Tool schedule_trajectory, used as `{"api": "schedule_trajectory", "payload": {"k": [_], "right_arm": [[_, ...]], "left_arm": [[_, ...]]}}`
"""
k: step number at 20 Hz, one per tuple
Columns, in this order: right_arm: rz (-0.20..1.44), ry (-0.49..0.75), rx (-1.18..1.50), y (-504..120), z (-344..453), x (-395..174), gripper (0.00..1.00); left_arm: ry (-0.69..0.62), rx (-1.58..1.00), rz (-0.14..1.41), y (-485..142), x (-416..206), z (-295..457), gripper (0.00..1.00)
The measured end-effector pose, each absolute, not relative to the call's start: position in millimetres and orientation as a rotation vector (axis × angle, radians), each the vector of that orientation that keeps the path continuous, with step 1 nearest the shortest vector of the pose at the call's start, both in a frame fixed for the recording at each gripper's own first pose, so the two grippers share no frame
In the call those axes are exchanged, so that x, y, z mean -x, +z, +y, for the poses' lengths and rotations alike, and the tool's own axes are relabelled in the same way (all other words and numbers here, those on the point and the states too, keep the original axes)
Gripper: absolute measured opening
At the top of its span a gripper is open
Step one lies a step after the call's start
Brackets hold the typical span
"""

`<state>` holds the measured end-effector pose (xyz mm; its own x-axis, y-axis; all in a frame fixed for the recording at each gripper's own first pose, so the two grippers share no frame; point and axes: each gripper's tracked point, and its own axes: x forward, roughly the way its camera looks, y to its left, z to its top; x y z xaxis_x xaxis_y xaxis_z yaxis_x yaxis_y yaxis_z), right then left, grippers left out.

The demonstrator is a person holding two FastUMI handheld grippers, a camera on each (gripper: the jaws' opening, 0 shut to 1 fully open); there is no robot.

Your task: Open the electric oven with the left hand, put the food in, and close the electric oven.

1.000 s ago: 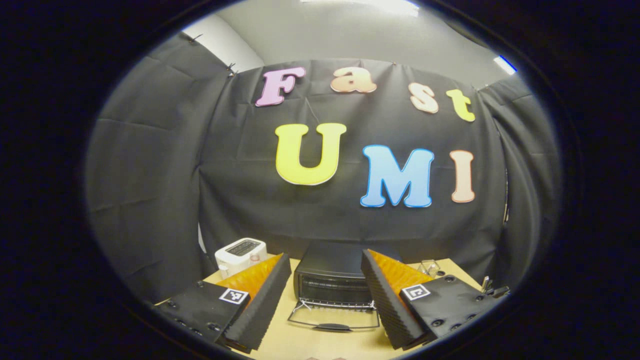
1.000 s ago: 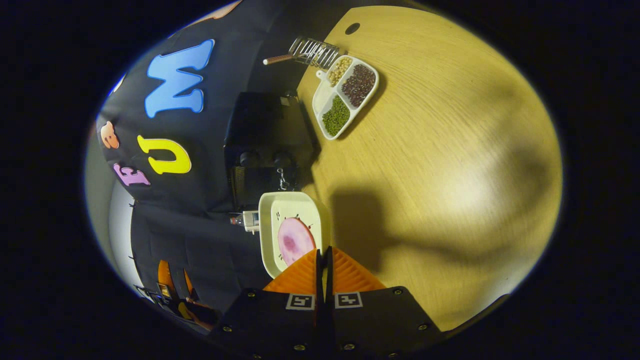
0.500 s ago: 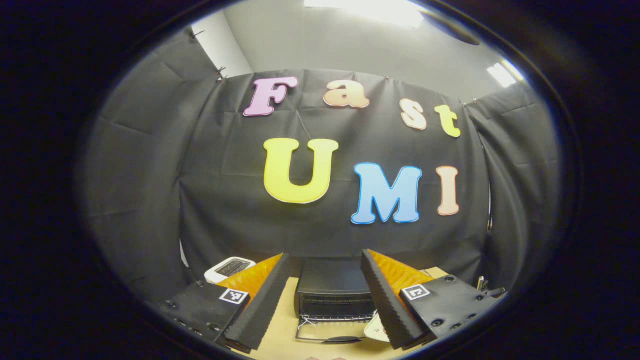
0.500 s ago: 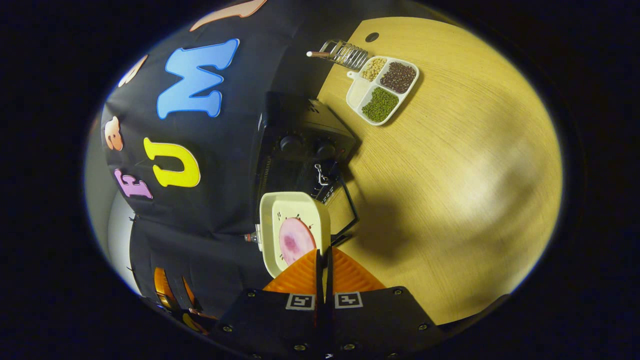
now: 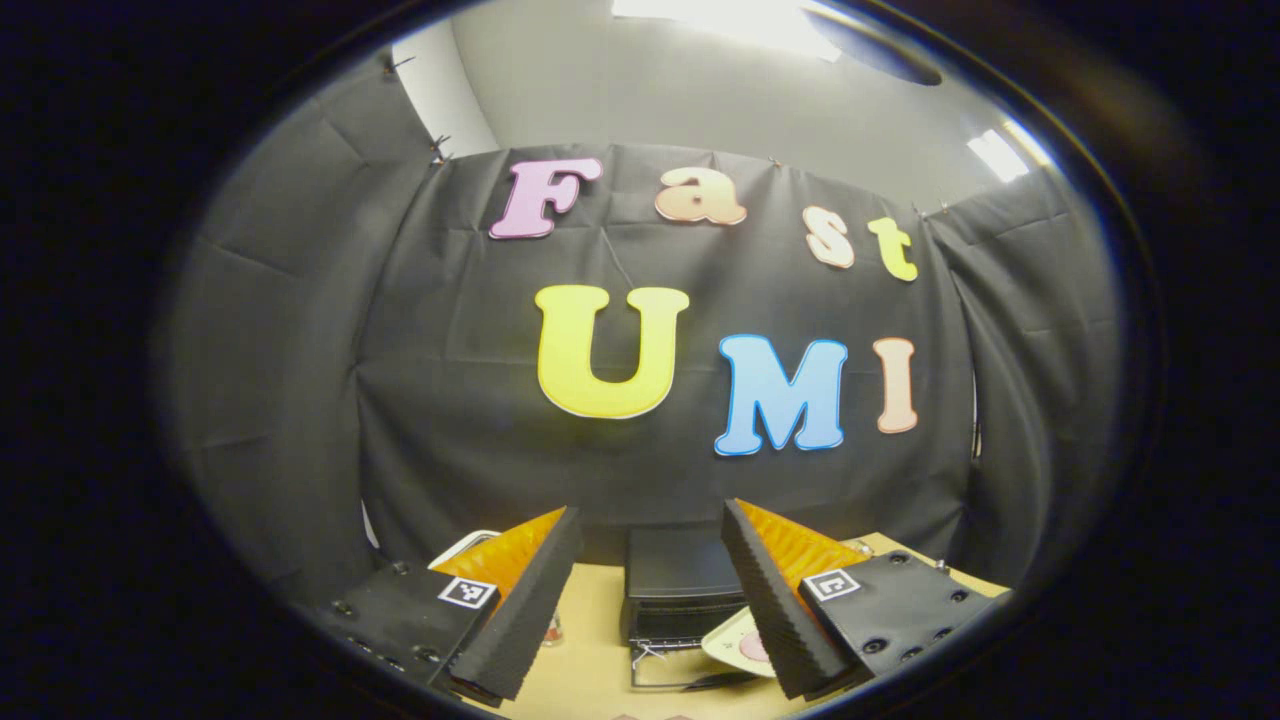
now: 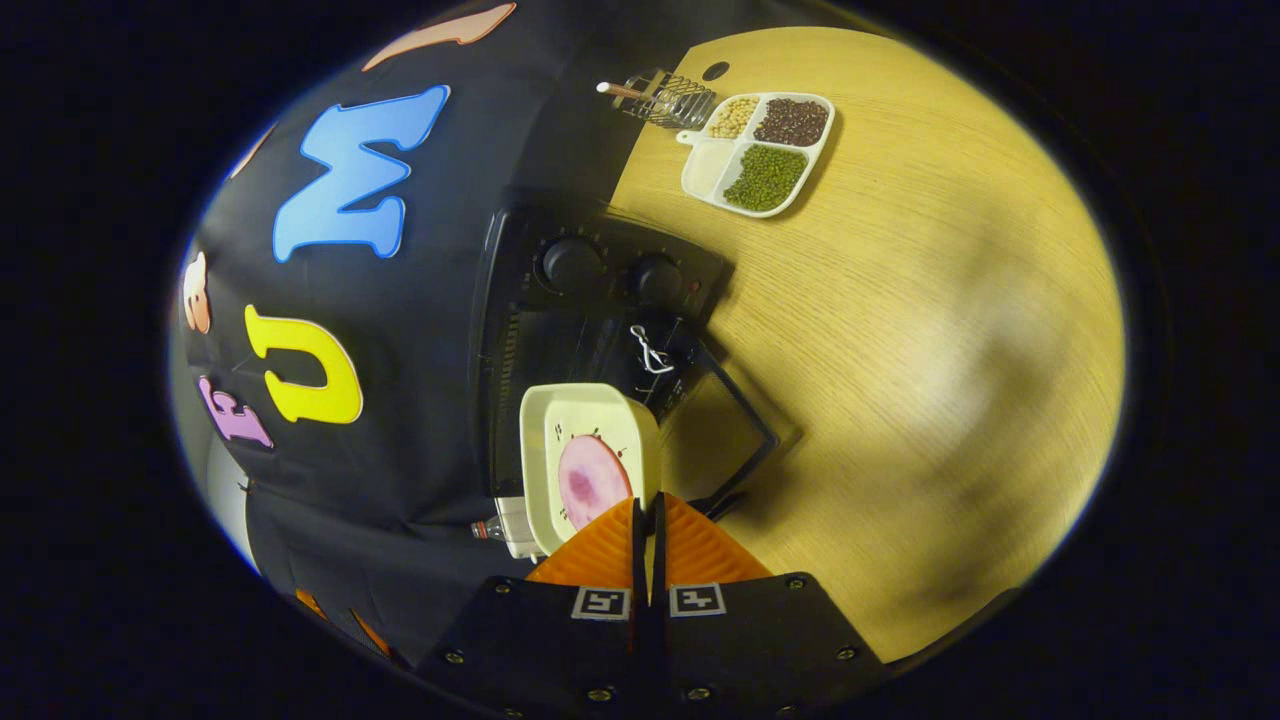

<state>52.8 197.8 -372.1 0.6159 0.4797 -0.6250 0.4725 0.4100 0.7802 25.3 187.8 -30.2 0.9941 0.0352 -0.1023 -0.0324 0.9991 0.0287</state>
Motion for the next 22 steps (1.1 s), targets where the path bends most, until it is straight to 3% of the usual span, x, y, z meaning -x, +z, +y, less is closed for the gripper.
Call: {"api": "schedule_trajectory", "payload": {"k": [2, 3, 11, 13, 14, 17, 18, 19, 22], "right_arm": [[0.955, -0.038, -1.218, -381, 209, -71, 0.0], [0.943, -0.069, -1.224, -384, 213, -78, 0.01], [0.817, -0.294, -1.369, -404, 230, -147, 0.0], [0.785, -0.328, -1.406, -407, 236, -162, 0.0], [0.763, -0.346, -1.419, -409, 238, -168, 0.0], [0.707, -0.417, -1.461, -415, 246, -183, 0.01], [0.701, -0.434, -1.465, -418, 249, -187, 0.01], [0.695, -0.441, -1.471, -421, 252, -191, 0.01], [0.655, -0.463, -1.48, -423, 259, -204, 0.01]], "left_arm": [[0.031, -0.04, 0.104, -30, -24, 194, 0.95], [0.033, -0.044, 0.105, -30, -22, 197, 1.0], [0.072, -0.052, 0.144, -41, -3, 228, 1.0], [0.095, -0.044, 0.162, -48, 3, 239, 0.96], [0.109, -0.04, 0.171, -50, 7, 244, 1.0], [0.141, -0.032, 0.188, -54, 15, 255, 1.0], [0.148, -0.034, 0.189, -54, 18, 258, 0.96], [0.155, -0.039, 0.193, -54, 21, 261, 1.0], [0.179, -0.048, 0.206, -58, 25, 271, 1.0]]}}
